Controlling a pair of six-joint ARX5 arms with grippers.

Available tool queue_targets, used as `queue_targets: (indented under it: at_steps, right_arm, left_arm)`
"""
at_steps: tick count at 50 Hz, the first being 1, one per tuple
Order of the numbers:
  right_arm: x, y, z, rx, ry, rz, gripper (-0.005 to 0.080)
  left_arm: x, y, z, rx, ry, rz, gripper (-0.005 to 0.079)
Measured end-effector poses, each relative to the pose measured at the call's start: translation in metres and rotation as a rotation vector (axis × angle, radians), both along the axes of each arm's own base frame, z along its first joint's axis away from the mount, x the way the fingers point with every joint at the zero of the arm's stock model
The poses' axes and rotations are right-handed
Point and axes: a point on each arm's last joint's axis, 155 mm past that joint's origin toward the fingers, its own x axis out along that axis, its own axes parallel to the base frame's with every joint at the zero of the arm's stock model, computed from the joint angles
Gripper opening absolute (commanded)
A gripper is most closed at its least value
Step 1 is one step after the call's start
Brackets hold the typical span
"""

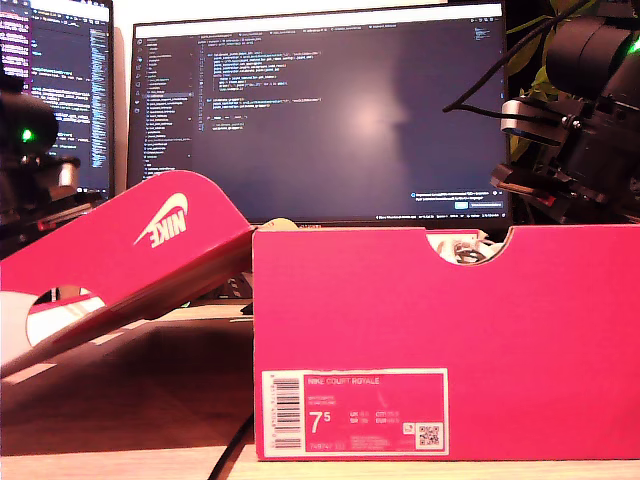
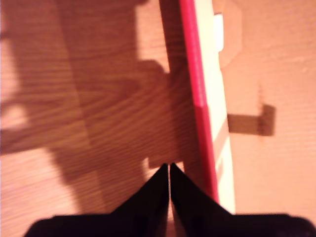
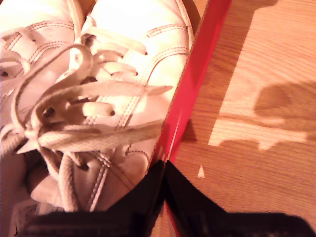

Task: Close the red shoebox by pushing the lid with your left arm and holding the box in place with your right arm

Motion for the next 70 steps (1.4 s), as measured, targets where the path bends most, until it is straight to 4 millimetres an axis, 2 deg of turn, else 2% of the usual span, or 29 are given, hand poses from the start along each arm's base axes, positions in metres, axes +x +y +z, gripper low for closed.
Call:
queue_targets:
  at_steps: [15, 30, 49, 57, 70]
  right_arm:
    - [0.003, 0.001, 0.002, 0.003, -0.015, 0.0, -0.0012]
    - [0.003, 0.001, 0.002, 0.003, -0.015, 0.0, -0.0012]
    - [0.003, 0.001, 0.002, 0.002, -0.016, 0.001, -0.0012]
    - [0.004, 0.0, 0.002, -0.002, -0.018, -0.001, -0.0012]
    - [0.004, -0.002, 0.002, -0.009, -0.019, -0.005, -0.0012]
  left_arm:
    - [-0.003, -0.015, -0.011, -0.141, 0.056, -0.011, -0.0019]
    - [-0.001, -0.015, -0.004, -0.231, 0.052, 0.011, -0.0019]
    - [-0.008, -0.022, 0.004, -0.3, 0.073, 0.0, -0.0019]
    - [-0.006, -0.024, 0.022, -0.324, 0.039, -0.003, -0.0019]
    - [0.004, -0.023, 0.07, -0.335, -0.058, -0.016, -0.0019]
